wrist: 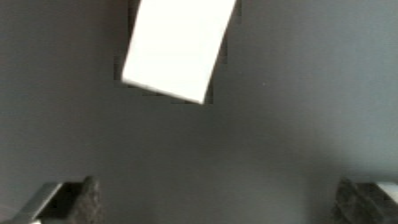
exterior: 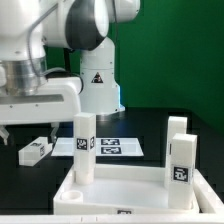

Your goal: Assemble desk

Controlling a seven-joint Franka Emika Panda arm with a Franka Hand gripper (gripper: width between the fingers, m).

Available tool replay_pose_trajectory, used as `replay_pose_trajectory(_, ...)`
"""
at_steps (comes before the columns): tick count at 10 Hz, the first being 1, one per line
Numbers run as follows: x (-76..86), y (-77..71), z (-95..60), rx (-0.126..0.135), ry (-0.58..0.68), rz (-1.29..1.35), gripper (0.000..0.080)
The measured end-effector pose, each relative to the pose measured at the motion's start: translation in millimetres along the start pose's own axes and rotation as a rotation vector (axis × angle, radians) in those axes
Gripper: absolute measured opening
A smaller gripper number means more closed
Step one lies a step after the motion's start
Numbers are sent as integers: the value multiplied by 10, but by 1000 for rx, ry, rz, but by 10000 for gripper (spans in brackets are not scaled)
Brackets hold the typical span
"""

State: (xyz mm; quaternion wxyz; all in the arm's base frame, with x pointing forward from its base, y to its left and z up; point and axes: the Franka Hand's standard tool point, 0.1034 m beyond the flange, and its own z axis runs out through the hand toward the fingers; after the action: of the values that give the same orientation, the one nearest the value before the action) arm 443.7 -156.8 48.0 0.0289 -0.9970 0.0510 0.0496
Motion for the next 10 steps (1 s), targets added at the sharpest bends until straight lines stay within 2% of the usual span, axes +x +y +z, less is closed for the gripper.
replay_pose_trajectory(1, -3, 41, 55, 5, -14, 83, 649)
replay_pose_trajectory(2, -18, 26, 76, 28, -39, 198, 649)
replay_pose_trajectory(3, -40, 0, 78, 89, -94, 333, 649)
replay_pose_trajectory(4, 10, 16, 77, 81, -74, 339, 649)
replay_pose_trajectory(6, 5, -2, 81, 81, -77, 294, 649)
replay_pose_trajectory(7, 12, -6, 77, 83, -71, 190, 649)
replay_pose_trajectory(8, -88, -37, 98, 134, -168, 145, 649)
replay_pose_trajectory(9, -75, -11, 143, 157, -214, 83, 649)
replay_pose_trajectory(10, -128, -50, 191, 198, -305, 62, 649)
